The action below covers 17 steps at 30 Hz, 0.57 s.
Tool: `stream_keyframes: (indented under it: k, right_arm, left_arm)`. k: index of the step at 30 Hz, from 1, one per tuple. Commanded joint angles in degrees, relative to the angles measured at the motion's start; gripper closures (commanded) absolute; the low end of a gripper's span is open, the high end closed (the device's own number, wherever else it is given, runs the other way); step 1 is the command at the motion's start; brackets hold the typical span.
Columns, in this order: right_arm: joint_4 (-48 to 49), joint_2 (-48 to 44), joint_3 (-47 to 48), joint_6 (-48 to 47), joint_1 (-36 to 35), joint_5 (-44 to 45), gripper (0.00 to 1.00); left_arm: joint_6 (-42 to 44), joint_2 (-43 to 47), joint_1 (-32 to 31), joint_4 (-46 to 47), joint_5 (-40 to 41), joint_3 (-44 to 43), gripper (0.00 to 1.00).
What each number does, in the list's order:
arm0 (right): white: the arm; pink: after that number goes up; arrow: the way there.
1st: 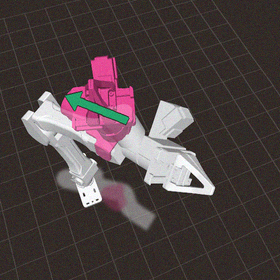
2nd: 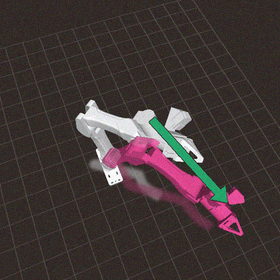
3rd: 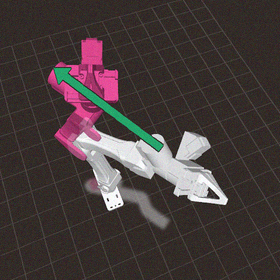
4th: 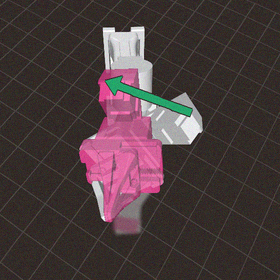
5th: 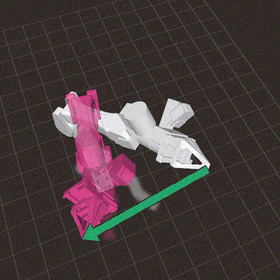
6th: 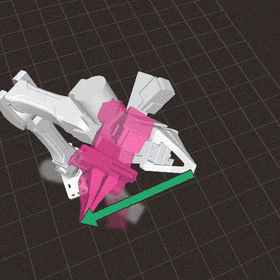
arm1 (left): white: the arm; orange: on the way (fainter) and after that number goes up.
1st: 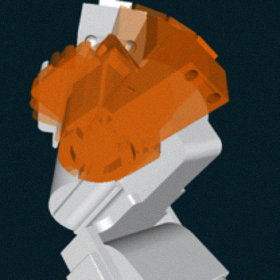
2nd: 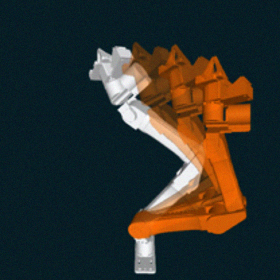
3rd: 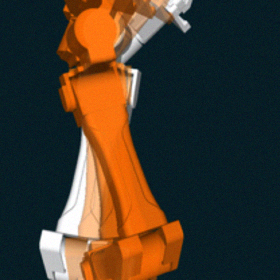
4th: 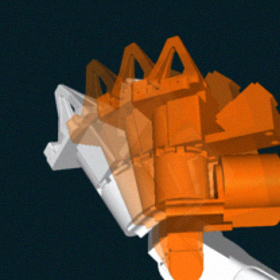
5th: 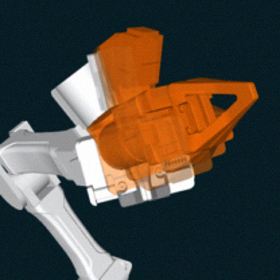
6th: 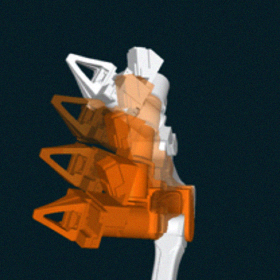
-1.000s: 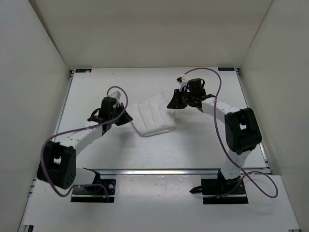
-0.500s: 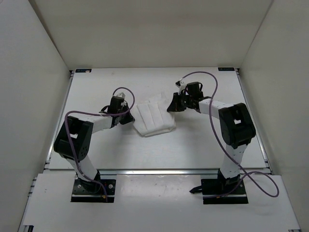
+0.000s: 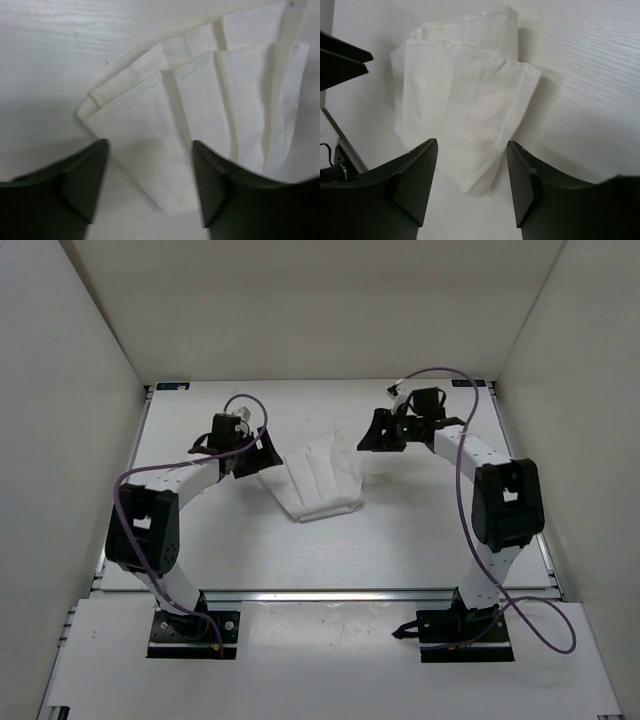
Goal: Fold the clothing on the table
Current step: Fold the skirt
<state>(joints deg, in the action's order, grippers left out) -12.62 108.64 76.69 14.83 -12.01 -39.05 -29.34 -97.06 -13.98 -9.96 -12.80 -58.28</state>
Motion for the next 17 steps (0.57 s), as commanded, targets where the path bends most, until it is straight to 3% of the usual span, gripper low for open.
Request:
stream_keyframes:
  k: [1,2,4,5,8,17]
  right_arm:
    - [-8.81,-11.77,2.68,-2.78,2.43,5.35,0.43]
    - [-9.61,-15.35,0.33,-4.27,2.52,7.56,0.39]
    - [-11.01,-21.69,-4.5,-6.38,2.08,16.94,0.22]
    - [-11.37,-23.02,-5.57,-7.44,2.08,19.34,0.18]
    - [-12.77,-28.91,-12.41,-7.28,2.25,24.45,0.15]
    - [-3.99,-43.24,-34.75,0.55,4.72,19.18,0.2]
  left_arm:
    - [6.21,10.19,0.88,-11.39,-2.07,-5.08,0.06]
    - [7.62,11.61,0.01,-13.32,0.38,-5.17,0.01]
    - [9.65,17.57,-1.65,-15.61,4.51,-3.78,0.01]
    - [10.35,19.26,-3.23,-15.71,8.02,-3.68,0.01]
    - [10.45,26.28,-4.39,-17.37,11.64,0.61,0.01]
    - [6.23,39.48,-3.86,-16.5,11.56,17.14,0.01]
